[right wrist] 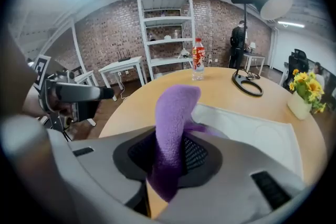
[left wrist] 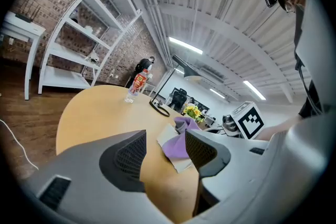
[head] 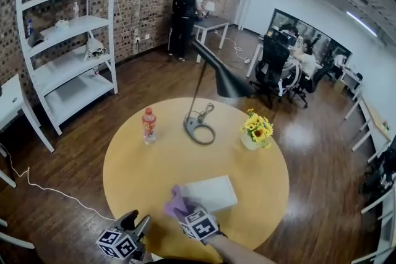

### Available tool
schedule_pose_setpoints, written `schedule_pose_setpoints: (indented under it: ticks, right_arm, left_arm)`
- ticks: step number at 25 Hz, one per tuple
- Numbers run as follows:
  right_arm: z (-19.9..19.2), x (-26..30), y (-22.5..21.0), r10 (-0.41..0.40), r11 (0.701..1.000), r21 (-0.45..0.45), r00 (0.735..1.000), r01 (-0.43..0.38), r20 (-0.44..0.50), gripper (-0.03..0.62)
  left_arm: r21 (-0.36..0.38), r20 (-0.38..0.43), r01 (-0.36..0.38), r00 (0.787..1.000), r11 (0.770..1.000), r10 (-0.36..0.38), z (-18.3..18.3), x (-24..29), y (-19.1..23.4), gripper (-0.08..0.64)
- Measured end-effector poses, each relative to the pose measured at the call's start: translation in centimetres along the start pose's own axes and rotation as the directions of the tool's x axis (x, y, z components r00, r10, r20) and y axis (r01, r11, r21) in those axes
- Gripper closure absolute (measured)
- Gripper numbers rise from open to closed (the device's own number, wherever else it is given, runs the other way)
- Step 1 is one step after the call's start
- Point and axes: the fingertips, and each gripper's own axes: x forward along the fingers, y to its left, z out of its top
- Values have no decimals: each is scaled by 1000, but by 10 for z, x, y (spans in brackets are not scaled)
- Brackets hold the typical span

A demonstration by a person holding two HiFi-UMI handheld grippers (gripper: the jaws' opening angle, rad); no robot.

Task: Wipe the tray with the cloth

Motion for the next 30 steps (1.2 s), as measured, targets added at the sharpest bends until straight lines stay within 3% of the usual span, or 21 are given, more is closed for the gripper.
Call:
schedule_pose_setpoints:
  ticks: [4, 6, 10, 12, 15, 19, 22, 26, 30]
  right_arm:
    - [-16, -8, 12, 75, 996, 59, 997, -74, -11, 494]
    - [-24, -13, 13, 90, 995, 44, 996, -89, -28, 492]
    - [-37, -21, 16, 80, 980, -174, 991, -98, -105, 494]
    - [-32, -26, 14, 104, 966, -227, 991, -121, -85, 494]
    - [3, -33, -8, 104, 979, -178, 994, -95, 43, 494]
    - [58, -20, -48, -10, 1000, -27, 986, 14, 167, 494]
    - [70, 9, -52, -42, 998, 47, 991, 36, 125, 494]
    - [66, 32, -39, -29, 999, -21, 995, 31, 95, 494]
    - [54, 28, -61, -37, 999, 8, 996, 37, 82, 494]
  left_arm:
    - [-7, -2, 40, 999, 999, -40, -7, 17, -20, 336]
    - [-13, 2, 51, 999, 999, -51, -9, 22, -29, 336]
    - [-2, -1, 64, 998, 998, -64, -9, 28, -38, 336]
    - [16, 2, 67, 998, 998, -67, -6, 28, -40, 336]
    - [47, 17, 66, 998, 997, -67, 6, 26, -41, 336]
    - [54, 28, 43, 999, 998, -44, 13, 16, -42, 336]
    - [64, 15, 26, 1000, 998, -27, 12, 7, -44, 336]
    - [78, -14, 7, 1000, 997, -6, 5, 3, -46, 336]
    - [72, -38, 10, 999, 997, -7, -4, 13, -43, 336]
